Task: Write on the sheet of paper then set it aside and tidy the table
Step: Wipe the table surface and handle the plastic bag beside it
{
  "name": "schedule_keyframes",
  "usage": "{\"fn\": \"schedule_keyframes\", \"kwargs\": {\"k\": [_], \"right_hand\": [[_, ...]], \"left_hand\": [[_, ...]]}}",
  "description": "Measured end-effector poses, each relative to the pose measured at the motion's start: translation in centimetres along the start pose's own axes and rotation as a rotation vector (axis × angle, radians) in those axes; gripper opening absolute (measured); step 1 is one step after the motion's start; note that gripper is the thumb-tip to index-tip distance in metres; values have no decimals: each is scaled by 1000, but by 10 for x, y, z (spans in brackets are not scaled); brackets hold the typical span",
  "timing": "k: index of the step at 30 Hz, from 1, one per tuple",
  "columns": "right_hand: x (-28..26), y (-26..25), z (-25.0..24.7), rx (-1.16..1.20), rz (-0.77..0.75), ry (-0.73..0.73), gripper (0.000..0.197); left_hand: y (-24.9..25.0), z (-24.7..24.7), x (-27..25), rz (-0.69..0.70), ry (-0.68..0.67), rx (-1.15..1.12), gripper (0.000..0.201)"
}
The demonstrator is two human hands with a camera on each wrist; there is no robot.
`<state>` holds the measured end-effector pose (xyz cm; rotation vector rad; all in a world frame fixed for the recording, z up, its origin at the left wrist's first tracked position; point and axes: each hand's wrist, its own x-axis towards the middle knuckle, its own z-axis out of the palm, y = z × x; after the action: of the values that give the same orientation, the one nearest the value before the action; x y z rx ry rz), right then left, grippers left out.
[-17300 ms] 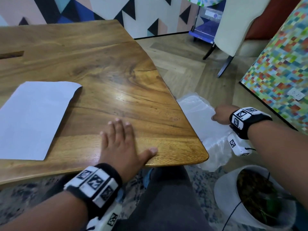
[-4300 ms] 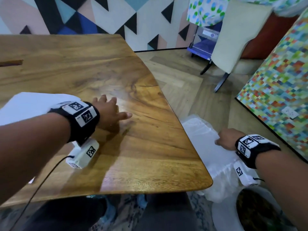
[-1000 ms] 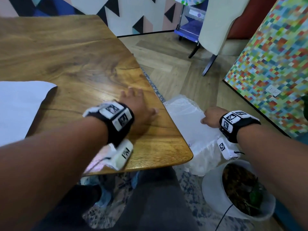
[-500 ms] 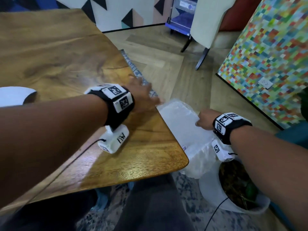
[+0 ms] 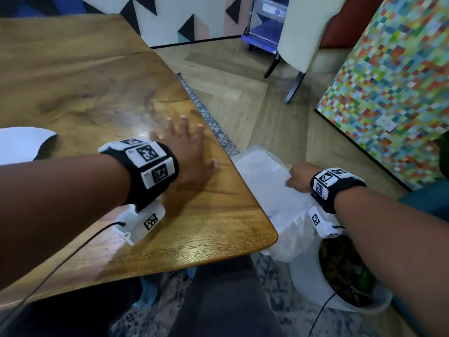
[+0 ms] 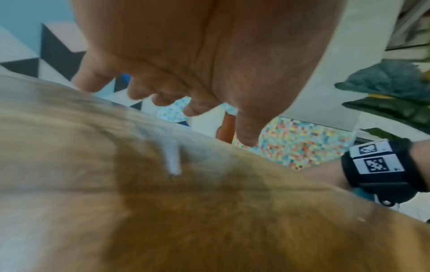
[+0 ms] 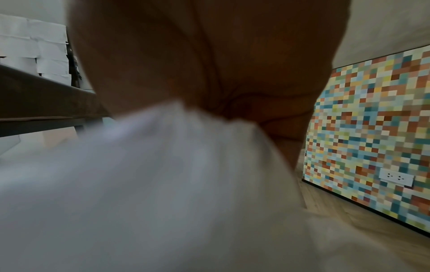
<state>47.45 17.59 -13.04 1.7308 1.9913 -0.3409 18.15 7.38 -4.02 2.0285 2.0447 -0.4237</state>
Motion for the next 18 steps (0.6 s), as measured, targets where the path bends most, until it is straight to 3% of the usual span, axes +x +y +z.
{"fn": "schedule_keyframes", "kwargs": {"k": [2, 6, 8, 10, 13, 14, 16, 18], "right_hand": [[-2, -1, 0, -10, 5, 1, 36], [-6, -4, -1, -31, 7, -6, 34], [-7, -4, -3, -33, 9, -5, 31], [-9, -3, -5, -30, 5, 11, 27], [-12, -2, -6, -39, -1, 15, 28], [-12, -2, -7, -41, -1, 17, 28], [-12, -4, -8, -43, -4, 14, 28], [-12, -6, -8, -45, -9, 8, 28]], "left_hand": [[1, 10, -3, -8, -12, 0, 96], [35, 19, -25, 368, -123, -30, 103], [44, 14, -32, 427, -143, -101, 102], [33, 18, -28, 326, -58, -192, 95], [-12, 33, -14, -50, 97, -214, 100], [-25, 36, -11, -122, 85, -192, 105], [-33, 36, -10, -114, 2, -150, 109], [-20, 32, -12, -10, -40, -109, 111]]}}
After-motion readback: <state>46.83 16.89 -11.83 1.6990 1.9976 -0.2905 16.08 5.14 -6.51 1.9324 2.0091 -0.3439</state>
